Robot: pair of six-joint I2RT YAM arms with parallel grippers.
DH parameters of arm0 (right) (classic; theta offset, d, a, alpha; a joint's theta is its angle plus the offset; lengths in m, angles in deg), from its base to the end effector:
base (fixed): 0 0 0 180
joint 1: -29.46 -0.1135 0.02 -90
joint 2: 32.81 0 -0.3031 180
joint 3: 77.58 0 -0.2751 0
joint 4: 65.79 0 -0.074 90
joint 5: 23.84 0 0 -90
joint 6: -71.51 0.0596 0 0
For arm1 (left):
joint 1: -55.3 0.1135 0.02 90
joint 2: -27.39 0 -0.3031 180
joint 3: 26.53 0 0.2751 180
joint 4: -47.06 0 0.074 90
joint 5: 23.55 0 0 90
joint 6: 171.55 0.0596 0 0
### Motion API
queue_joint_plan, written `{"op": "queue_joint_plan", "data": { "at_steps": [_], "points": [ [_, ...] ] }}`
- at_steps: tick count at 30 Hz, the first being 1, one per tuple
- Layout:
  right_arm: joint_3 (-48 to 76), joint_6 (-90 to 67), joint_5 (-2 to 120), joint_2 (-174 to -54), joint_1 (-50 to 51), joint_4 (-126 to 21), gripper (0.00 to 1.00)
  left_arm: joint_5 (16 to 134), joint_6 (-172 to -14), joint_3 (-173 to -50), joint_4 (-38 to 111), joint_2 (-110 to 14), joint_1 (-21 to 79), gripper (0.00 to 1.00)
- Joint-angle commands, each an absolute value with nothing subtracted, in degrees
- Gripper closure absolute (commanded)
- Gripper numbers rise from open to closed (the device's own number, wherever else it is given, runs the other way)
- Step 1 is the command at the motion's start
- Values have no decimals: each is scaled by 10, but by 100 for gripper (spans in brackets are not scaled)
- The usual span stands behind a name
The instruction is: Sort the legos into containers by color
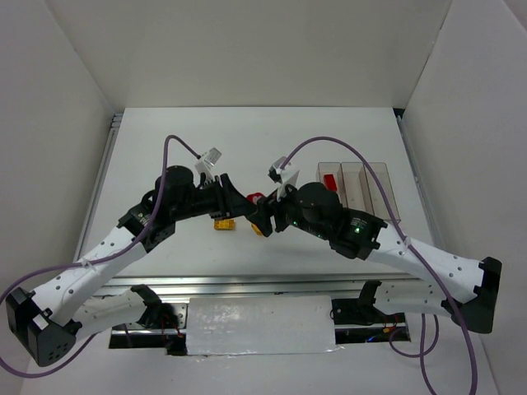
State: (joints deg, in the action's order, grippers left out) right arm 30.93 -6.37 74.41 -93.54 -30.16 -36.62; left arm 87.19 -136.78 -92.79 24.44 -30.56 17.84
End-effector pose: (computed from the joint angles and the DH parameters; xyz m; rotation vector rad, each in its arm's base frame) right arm 0.1430 0.2271 0.3873 -0.6928 1.8263 0.7102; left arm 0.1912 -0.1731 0.3781 -0.0286 2.0683 -1.4099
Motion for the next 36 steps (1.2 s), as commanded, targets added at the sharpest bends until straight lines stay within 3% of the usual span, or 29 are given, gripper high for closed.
{"op": "queue_joint_plan", "data": {
  "at_steps": [1, 2, 5, 11, 18, 23, 27, 36],
  "points": [
    [316, -48, 734, -923, -302, -438, 31, 911, -1346, -956, 267, -303, 172, 100],
    [319, -44, 727, -923, -301, -441, 27, 912, -1342, -956, 269, -303, 172, 100],
    [334, -35, 700, -913, -293, -455, 0, 914, -1329, -956, 271, -300, 172, 100],
    [357, -39, 529, -857, -225, -402, 0, 940, -1237, -966, 273, -291, 172, 100],
    [389, -20, 322, -750, -113, -392, 0, 1080, -1124, -937, 322, -264, 172, 100],
    [366, 4, 285, -764, -106, -390, 0, 1182, -1135, -898, 419, -209, 172, 100],
    [369, 59, 204, -778, -108, -462, 1, 1189, -1135, -895, 420, -182, 171, 100],
    [367, 104, 192, -809, -135, -530, 4, 1180, -1133, -904, 400, -214, 168, 100]
  ]
}}
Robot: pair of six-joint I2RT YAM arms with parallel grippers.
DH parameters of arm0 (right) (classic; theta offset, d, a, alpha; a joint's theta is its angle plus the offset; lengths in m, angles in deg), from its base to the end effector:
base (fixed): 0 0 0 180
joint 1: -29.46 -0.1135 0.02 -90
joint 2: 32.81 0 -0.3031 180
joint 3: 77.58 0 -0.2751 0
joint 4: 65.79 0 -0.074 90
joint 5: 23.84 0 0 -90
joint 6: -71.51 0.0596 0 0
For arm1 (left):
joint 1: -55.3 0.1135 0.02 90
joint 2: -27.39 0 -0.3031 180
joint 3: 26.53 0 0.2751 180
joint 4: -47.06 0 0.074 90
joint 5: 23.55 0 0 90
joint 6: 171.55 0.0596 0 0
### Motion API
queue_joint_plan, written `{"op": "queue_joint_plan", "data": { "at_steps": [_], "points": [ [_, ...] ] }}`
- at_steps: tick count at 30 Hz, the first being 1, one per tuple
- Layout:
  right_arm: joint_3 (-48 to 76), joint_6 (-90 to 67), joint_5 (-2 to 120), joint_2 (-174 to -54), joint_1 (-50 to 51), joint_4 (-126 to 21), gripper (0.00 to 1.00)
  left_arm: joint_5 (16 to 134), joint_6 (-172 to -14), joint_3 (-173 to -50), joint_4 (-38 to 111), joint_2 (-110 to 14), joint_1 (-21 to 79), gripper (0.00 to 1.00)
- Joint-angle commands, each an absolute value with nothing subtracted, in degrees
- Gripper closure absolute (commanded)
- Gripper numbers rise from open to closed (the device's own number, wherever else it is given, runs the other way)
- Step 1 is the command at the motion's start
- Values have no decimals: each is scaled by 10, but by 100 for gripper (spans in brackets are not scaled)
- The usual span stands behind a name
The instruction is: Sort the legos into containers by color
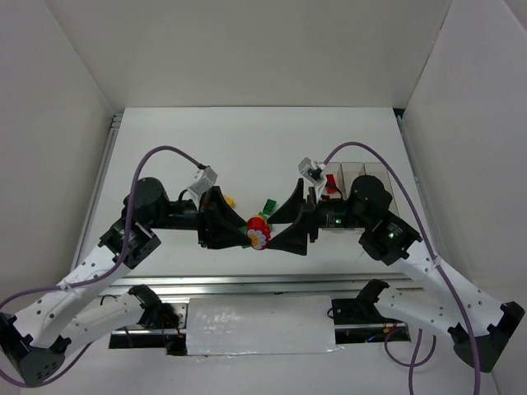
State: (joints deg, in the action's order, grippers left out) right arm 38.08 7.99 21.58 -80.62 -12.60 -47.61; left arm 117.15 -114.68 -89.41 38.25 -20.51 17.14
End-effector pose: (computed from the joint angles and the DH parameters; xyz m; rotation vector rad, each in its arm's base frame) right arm 0.1179 0.1627 0.4130 -0.8985 1.5877 1.5014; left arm 0.1238 -0.1559 0.4215 0.8805 1.5045 -1.5944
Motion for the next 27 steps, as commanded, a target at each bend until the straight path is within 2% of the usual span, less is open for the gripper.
{"op": "queue_joint_plan", "data": {
  "at_steps": [1, 4, 6, 9, 12, 14, 15, 16, 18, 24, 27],
  "points": [
    [370, 106, 189, -811, -138, -548, 4, 1180, -1132, -905, 398, -217, 168, 100],
    [377, 116, 184, -817, -141, -565, 5, 1175, -1131, -905, 396, -221, 167, 100],
    [377, 118, 190, -827, -147, -569, 9, 1179, -1134, -904, 403, -220, 167, 100],
    [375, 117, 198, -851, -159, -576, 22, 1181, -1139, -900, 413, -217, 167, 100],
    [372, 117, 203, -875, -167, -584, 29, 1183, -1142, -899, 418, -216, 167, 100],
    [370, 114, 200, -887, -169, -586, 39, 1185, -1142, -901, 416, -212, 167, 100],
    [369, 104, 202, -887, -168, -583, 47, 1183, -1140, -902, 412, -211, 167, 100],
    [367, 98, 205, -886, -168, -578, 70, 1183, -1137, -903, 406, -208, 167, 100],
    [368, 80, 207, -879, -163, -566, 98, 1184, -1133, -904, 400, -203, 167, 100],
    [390, 51, 128, -848, -85, -556, 100, 1173, -1117, -910, 361, -179, 166, 100],
    [388, 17, 149, -845, -41, -498, 100, 1151, -1105, -919, 330, -170, 166, 100]
  ]
}}
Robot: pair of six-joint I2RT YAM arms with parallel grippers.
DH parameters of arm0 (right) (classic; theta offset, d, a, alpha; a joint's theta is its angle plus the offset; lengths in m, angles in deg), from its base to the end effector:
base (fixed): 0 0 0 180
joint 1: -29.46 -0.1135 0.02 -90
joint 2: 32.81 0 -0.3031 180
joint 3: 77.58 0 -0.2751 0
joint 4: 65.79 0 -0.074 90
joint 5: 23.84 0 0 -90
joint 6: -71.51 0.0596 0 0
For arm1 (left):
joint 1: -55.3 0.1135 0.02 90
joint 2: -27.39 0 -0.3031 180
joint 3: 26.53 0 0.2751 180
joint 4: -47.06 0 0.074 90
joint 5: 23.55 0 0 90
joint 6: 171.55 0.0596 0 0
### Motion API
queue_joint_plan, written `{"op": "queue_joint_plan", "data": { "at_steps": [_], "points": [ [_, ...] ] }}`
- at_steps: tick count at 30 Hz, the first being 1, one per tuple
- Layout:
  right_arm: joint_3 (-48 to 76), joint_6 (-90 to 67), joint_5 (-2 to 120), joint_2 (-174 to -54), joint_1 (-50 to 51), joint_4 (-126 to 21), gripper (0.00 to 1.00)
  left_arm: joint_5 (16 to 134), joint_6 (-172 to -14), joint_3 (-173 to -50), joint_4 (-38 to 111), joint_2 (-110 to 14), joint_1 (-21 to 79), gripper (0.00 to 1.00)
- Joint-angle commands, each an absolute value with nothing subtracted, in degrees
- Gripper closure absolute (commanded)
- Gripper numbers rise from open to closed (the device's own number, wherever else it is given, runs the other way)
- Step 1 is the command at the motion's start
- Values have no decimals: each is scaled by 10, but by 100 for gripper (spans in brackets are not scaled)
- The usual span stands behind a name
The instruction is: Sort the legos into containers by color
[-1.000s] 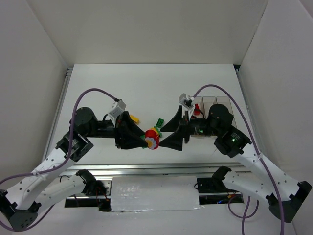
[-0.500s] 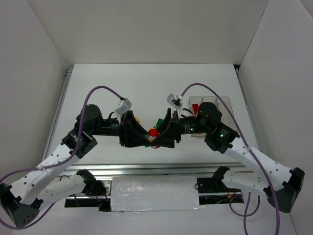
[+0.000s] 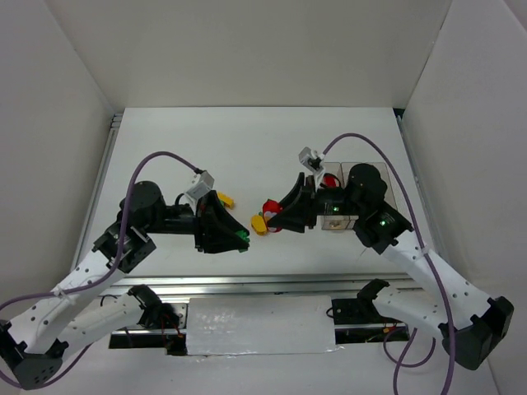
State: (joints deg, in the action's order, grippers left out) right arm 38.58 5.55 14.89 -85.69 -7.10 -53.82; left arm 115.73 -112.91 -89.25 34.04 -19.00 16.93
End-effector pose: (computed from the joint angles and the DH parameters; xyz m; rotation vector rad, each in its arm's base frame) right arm 0.1478 0.1675 0.4055 -0.9443 1.5408 1.4875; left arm 0.1191 -0.1519 0.4168 0.8707 1.5437 -1.5654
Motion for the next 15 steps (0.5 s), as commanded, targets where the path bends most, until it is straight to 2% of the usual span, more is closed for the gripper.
{"op": "queue_joint_plan", "data": {
  "at_steps": [1, 4, 7, 8, 9, 11, 15],
  "points": [
    [390, 5, 171, -845, -12, -489, 100, 1143, -1094, -923, 303, -168, 166, 100],
    [398, -10, 177, -866, 44, -453, 100, 1109, -1076, -934, 253, -157, 166, 100],
    [363, -20, 431, -911, 56, -358, 100, 1054, -1054, -943, 206, -145, 166, 100],
    [349, -11, 584, -945, 71, -342, 100, 1041, -1049, -944, 173, -142, 166, 100],
    [340, 0, 632, -965, 88, -316, 100, 1024, -1044, -946, 158, -140, 166, 100],
    [321, 26, 695, -1028, 144, -295, 100, 976, -1035, -949, 119, -141, 166, 100],
    [278, 36, 745, -1116, 179, -269, 100, 902, -1022, -944, 64, -143, 167, 100]
  ]
}}
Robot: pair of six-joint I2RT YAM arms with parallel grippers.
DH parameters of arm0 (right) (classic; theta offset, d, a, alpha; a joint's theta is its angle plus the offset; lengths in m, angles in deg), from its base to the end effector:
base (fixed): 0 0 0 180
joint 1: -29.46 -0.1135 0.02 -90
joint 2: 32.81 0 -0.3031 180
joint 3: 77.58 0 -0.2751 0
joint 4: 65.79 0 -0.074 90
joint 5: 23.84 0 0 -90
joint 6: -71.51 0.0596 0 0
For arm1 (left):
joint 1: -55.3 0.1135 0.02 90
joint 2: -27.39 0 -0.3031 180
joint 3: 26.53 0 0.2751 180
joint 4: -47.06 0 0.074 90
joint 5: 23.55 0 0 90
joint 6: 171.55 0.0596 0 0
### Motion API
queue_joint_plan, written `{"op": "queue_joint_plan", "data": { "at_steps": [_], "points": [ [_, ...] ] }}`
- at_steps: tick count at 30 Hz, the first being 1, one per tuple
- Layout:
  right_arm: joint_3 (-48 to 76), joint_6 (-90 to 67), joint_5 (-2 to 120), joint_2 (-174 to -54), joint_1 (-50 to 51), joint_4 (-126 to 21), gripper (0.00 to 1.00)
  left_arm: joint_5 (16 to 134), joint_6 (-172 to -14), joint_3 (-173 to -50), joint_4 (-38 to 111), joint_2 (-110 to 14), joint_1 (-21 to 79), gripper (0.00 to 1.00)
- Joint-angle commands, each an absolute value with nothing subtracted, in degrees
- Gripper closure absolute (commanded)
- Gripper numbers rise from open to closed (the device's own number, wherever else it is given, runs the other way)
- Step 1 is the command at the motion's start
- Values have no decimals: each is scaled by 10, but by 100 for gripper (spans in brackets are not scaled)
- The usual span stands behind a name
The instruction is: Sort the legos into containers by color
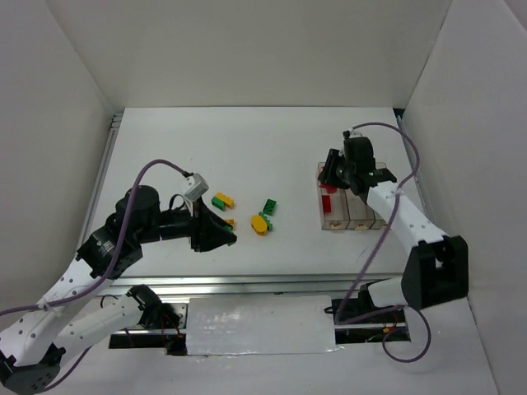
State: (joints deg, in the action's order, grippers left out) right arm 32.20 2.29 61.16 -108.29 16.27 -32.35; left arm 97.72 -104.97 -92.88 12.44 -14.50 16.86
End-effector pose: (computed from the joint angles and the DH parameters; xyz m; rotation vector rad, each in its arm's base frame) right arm 0.3124 0.0785 0.2983 0.1030 2.2742 0.4143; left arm 0.1122 -0.1285 0.4077 0.6705 1.7755 -1.2384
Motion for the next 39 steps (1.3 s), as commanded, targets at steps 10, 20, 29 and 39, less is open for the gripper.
{"op": "queue_joint_plan", "data": {
  "at_steps": [10, 20, 29, 39],
  "points": [
    [244, 43, 766, -1205, 193, -263, 73, 852, -1039, -912, 61, -102, 167, 100],
    [251, 53, 687, -1161, 192, -259, 16, 823, -1066, -918, 76, -130, 167, 100],
    [496, 193, 149, -866, 129, -649, 19, 874, -1228, -900, 263, -139, 169, 100],
    [553, 292, 233, -774, -53, -814, 19, 1021, -1371, -851, 514, -187, 167, 100]
  ]
}}
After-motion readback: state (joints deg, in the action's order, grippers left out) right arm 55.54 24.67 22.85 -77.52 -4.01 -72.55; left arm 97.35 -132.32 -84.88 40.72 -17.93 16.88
